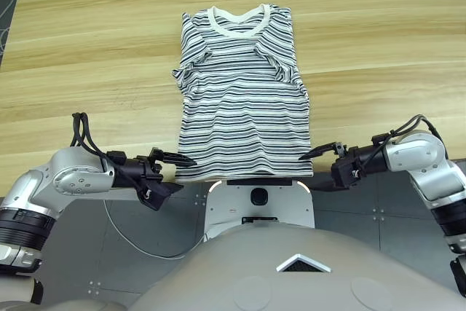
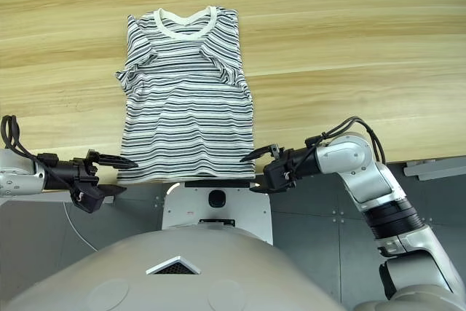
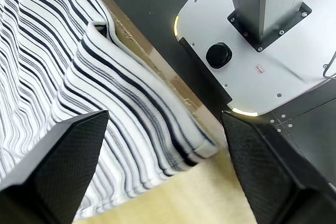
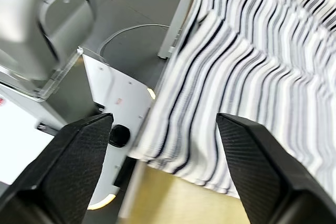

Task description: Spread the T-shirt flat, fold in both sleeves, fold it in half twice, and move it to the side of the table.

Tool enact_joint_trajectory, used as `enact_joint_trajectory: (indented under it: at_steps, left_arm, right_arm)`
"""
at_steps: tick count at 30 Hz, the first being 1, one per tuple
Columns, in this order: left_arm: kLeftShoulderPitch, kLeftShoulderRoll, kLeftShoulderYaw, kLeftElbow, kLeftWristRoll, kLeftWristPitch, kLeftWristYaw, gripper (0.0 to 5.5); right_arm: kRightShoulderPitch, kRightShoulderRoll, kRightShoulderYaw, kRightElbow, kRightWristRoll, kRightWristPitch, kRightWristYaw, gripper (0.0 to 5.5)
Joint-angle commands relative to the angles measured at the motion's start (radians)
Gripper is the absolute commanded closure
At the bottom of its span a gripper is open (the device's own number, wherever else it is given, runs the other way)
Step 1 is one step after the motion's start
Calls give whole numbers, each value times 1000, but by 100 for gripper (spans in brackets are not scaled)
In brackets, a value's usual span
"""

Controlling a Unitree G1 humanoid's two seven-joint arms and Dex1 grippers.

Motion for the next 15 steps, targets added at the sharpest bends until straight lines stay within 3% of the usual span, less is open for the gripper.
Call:
enact_joint_trajectory:
  at_steps: [1, 3, 6, 15]
  left_arm:
    - [-22, -18, -19, 27, 33, 20, 24, 155]
    - [-31, -28, -31, 31, 34, 23, 31, 155]
    - [-35, -37, -49, 30, 23, 25, 32, 149]
    - [-41, -34, -78, 14, -30, 15, 33, 273]
  right_arm:
    - [-36, 20, 23, 52, -37, -64, -26, 185]
    - [-39, 20, 35, 68, -44, -87, -35, 185]
    - [-48, 21, 47, 91, -48, -115, -44, 243]
    - [-56, 17, 64, 124, -18, -159, -44, 423]
